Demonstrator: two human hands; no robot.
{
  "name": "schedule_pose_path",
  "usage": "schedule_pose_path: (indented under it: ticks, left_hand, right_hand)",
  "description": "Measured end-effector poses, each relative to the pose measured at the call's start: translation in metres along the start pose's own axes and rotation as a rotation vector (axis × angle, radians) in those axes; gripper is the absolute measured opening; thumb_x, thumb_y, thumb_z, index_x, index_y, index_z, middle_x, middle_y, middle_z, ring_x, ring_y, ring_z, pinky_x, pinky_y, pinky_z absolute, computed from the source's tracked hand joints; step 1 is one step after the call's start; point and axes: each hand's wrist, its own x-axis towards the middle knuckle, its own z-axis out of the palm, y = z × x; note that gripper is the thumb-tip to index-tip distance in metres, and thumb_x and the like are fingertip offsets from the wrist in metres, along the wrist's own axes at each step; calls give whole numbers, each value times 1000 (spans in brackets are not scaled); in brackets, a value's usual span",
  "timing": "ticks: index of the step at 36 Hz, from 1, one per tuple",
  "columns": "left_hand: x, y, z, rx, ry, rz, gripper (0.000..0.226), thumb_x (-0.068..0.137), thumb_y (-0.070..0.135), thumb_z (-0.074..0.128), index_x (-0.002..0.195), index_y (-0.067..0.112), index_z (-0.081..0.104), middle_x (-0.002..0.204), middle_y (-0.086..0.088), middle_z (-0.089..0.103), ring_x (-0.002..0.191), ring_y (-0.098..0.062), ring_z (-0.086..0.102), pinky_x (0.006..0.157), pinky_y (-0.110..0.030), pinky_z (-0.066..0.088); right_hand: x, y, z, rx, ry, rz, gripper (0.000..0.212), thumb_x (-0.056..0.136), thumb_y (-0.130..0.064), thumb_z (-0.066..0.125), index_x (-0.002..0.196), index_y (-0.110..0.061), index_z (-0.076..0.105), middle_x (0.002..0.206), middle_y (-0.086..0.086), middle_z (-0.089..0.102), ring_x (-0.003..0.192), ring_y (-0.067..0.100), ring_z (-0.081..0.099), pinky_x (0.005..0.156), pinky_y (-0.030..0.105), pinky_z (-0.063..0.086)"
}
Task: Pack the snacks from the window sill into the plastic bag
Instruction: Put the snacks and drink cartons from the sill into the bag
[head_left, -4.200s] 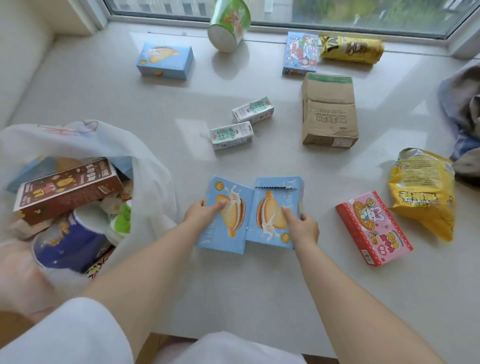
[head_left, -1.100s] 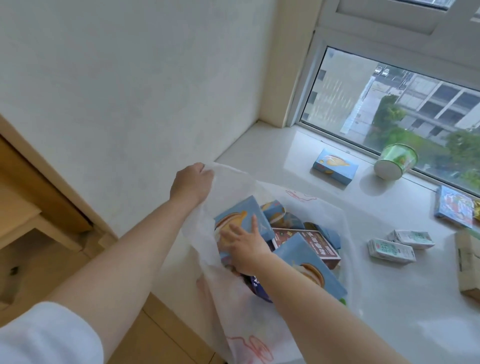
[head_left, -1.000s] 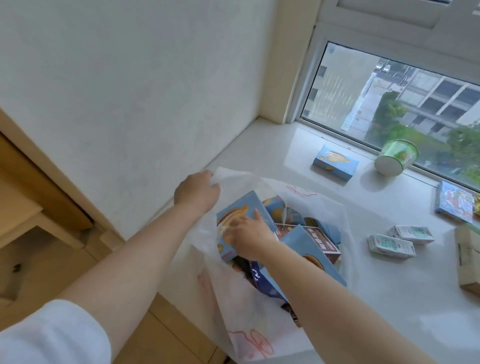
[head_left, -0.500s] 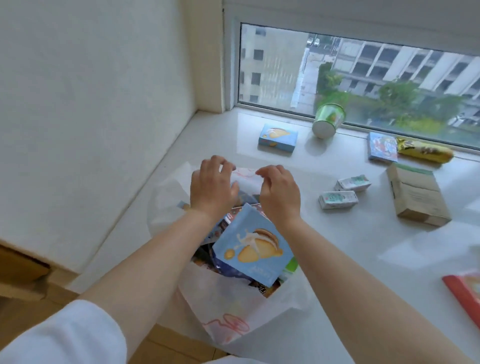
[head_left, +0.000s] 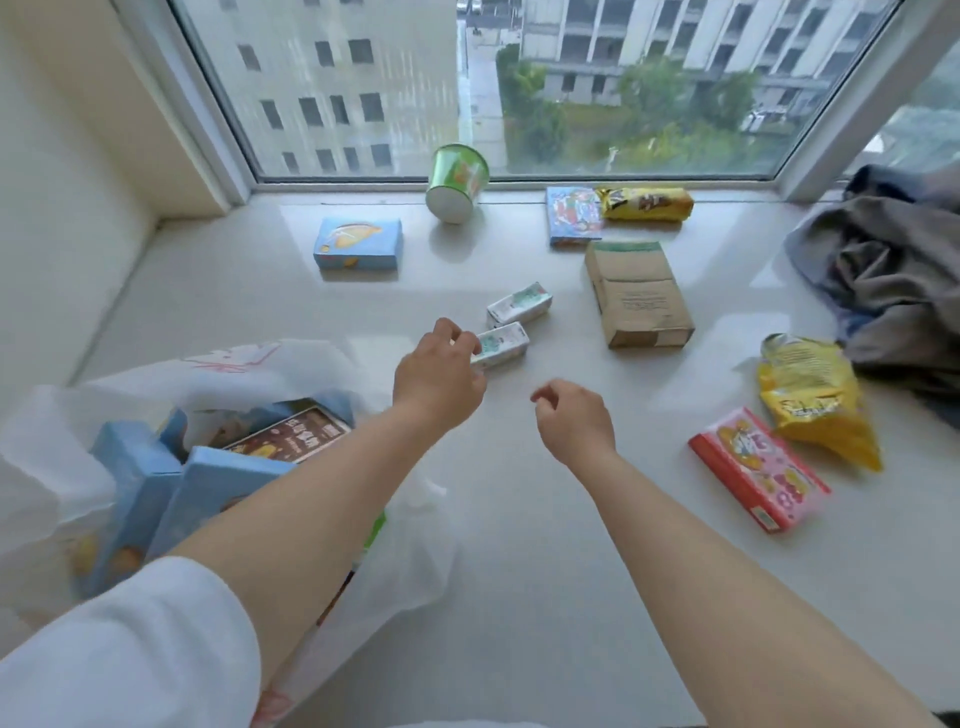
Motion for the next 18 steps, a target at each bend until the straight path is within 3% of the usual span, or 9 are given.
schedule_pose_path:
  ticks: [8,12,18]
  left_hand:
    - [69,37,59,98,-214,-157,53,90,26,47,141,19,33,139,-5,44,130,-23,37,98,-36,35]
    - [97,37,84,60,-267,-254,58,89,27,50,144,20,31,153,-4,22,138,-23,24,107,-37,29]
    - [143,13,125,121,-368,-327,60,87,32,54,141,15,32,145,-5,30,132,-23,31,102,-37,32]
  right_hand:
    - [80,66,-32,-182,-190,-35,28,90,-16,43,107,-19,65,114,3,66,106,24,58,83,28,44]
    - [132,77,-32,-300,-282,-81,29,92,-18,43,115,-20,61,119,3,62,110,24,55,82,28,41]
    - [204,70,-8,-397,-370,-175,39,93,-17,43,131,-18,47,131,6,50,121,24,46,93,32,40]
